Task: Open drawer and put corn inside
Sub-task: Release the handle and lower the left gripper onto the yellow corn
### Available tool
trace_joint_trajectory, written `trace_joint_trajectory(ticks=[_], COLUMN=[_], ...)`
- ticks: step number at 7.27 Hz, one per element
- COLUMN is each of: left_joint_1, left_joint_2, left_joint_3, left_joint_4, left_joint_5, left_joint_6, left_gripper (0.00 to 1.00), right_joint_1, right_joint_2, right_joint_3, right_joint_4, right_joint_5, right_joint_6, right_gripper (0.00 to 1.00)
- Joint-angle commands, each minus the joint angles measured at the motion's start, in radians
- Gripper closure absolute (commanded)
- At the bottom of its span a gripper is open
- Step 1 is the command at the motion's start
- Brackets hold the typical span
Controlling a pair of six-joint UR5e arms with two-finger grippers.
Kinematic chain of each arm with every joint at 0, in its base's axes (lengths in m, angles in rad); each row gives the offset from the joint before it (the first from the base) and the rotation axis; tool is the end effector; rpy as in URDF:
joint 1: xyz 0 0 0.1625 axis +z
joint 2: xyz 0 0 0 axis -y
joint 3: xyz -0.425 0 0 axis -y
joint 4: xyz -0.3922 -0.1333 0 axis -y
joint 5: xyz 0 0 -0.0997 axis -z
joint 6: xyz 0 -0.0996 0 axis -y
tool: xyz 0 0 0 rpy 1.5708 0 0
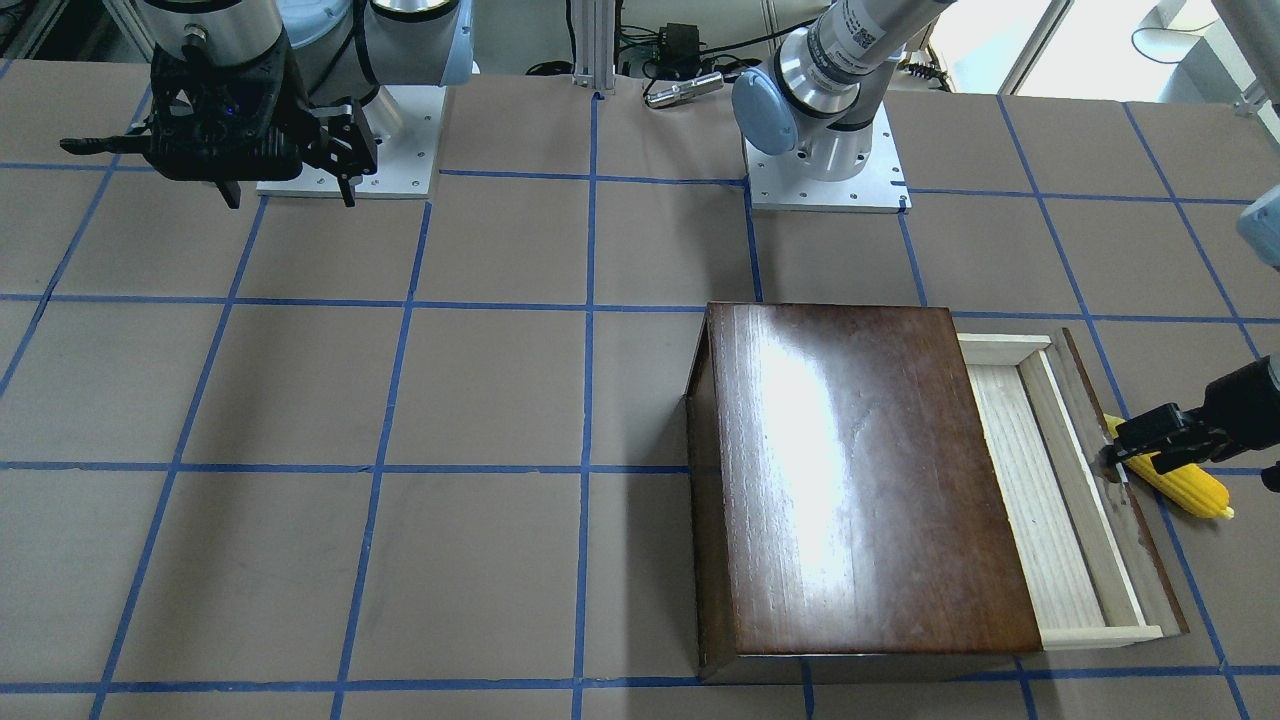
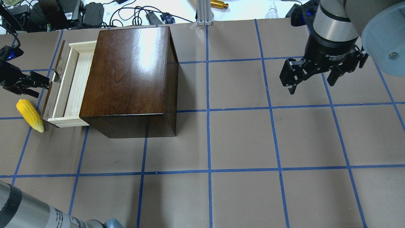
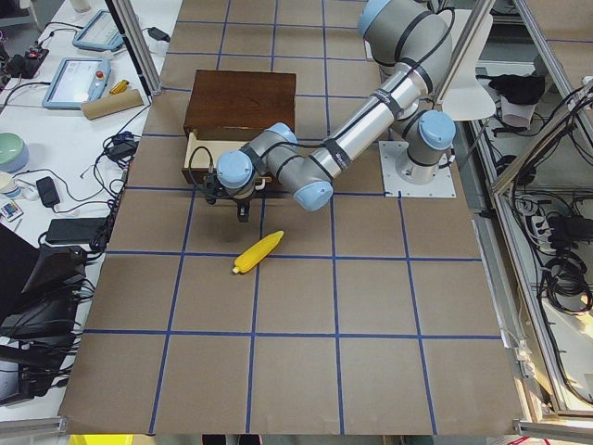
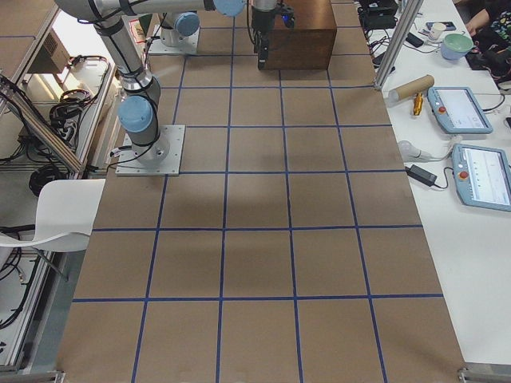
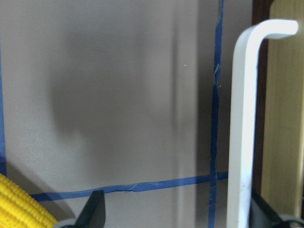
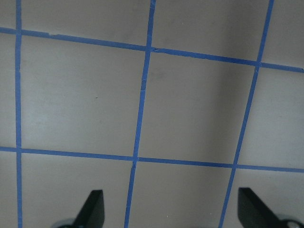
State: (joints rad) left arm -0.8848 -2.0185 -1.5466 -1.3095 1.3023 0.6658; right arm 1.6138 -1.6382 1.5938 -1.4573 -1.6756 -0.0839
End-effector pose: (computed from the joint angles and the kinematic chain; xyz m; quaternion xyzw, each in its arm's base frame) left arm 0.2719 -0.5843 0.2736 0.0208 -0.9876 0.0208 0.1543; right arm 0.1424 -0.4501 0.4982 0.0651 -0.9959 -0.0356 0.0516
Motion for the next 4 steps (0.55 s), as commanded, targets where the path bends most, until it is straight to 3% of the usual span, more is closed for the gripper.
trace_joint_trajectory(ticks=[1, 2, 4], left_joint_1=[0.006, 0.006, 0.007], left_joint_2=[0.007, 0.023, 0.012], left_joint_3=[0.0, 0.009, 0.069], left_joint_4=[-0.001, -0.002, -0.004], left_joint_5=[0.0, 0.003, 0.166], left_joint_6=[-0.003, -0.005, -0.023], left_gripper=[0.0, 0.0, 0.0], right_joint_1=[0.0, 0.0, 0.0], right_joint_2=[0.001, 0.0, 0.0], right_joint_3=[0.0, 0.0, 0.0], right_joint_4=[0.0, 0.0, 0.0], right_joint_5=[0.001, 0.001, -0.001], right_joint_6=[0.001, 0.0, 0.001], right_gripper=[0.0, 0.0, 0.0])
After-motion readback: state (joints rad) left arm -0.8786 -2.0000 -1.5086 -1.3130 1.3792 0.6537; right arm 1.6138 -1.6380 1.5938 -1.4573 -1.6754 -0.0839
